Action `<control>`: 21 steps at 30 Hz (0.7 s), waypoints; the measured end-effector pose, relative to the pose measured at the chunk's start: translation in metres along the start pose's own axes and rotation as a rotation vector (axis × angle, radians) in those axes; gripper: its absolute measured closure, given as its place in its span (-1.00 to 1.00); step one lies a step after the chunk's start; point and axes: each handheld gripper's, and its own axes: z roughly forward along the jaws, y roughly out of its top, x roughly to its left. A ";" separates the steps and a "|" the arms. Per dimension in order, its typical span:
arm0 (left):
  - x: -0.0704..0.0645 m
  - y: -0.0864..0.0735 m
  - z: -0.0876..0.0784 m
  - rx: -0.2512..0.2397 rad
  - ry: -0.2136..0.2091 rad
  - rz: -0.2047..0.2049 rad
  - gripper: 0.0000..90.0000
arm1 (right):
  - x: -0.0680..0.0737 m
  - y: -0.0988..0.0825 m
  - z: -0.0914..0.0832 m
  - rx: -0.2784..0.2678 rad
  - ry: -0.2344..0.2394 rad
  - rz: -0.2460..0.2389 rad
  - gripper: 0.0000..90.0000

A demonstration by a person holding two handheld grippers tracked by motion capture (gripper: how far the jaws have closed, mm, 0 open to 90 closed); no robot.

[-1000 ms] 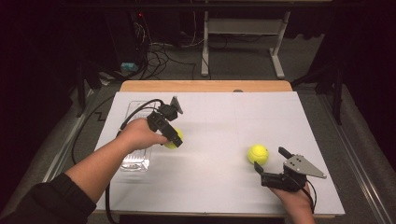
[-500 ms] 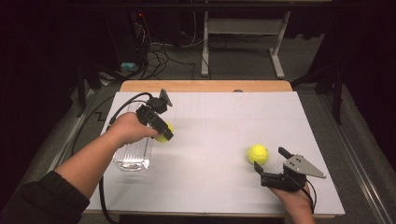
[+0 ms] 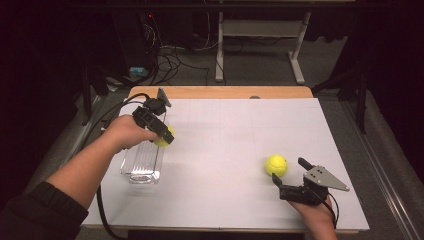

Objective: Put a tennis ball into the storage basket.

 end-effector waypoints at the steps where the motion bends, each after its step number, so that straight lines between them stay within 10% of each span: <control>1: 0.002 -0.001 0.000 -0.005 0.003 -0.007 -0.40 | 0.000 0.000 0.000 0.000 0.000 0.000 -1.00; 21: 0.035 -0.016 -0.008 0.009 0.028 -0.087 -0.40 | 0.000 0.000 0.001 0.000 0.001 0.001 -1.00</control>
